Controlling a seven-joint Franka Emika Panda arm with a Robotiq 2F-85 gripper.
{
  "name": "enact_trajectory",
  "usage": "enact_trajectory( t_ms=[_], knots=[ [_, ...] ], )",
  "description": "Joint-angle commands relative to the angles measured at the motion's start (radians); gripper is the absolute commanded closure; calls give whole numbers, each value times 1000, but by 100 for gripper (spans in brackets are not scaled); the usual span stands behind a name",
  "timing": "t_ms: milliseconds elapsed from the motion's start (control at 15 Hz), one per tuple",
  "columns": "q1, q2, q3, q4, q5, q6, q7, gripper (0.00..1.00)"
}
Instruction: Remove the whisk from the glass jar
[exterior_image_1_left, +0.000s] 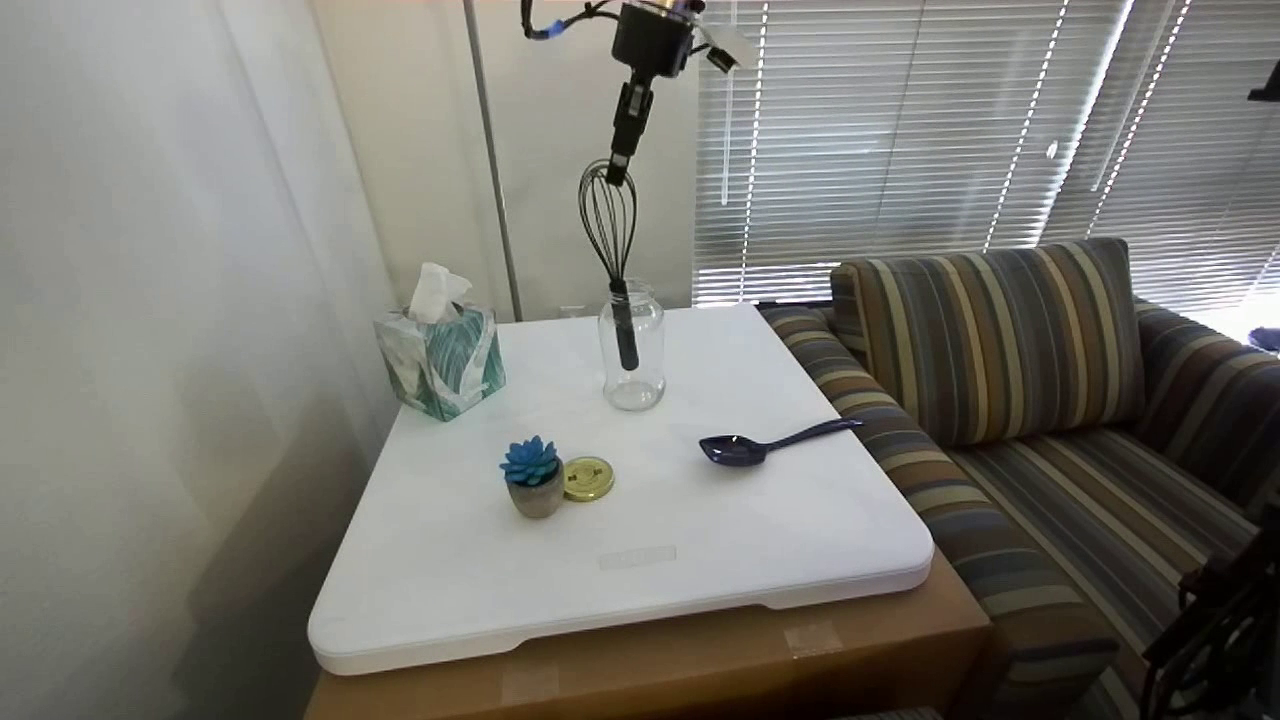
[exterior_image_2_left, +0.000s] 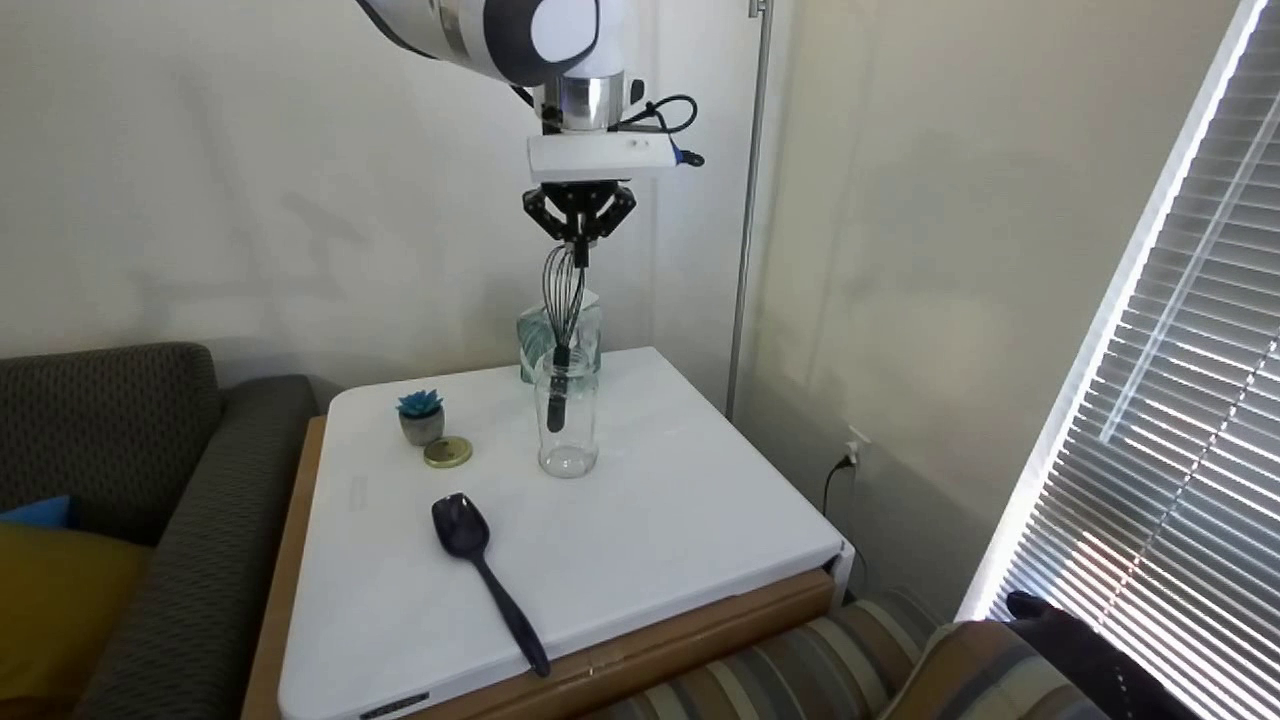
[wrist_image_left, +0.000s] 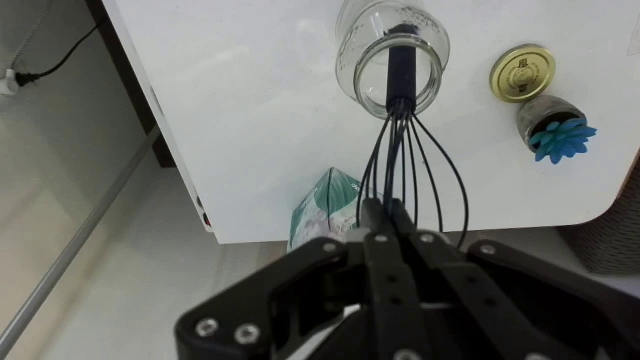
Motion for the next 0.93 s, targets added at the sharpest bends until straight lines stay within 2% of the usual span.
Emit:
enact_trajectory(
  t_ms=[0,467,867],
  knots=[
    [21,-65,-29,-47,-27,14,12,99],
    [45,-142,-56,-60,-73,6,42,99],
    [39,-213,-51,-74,-59,-1,40,99]
  ],
)
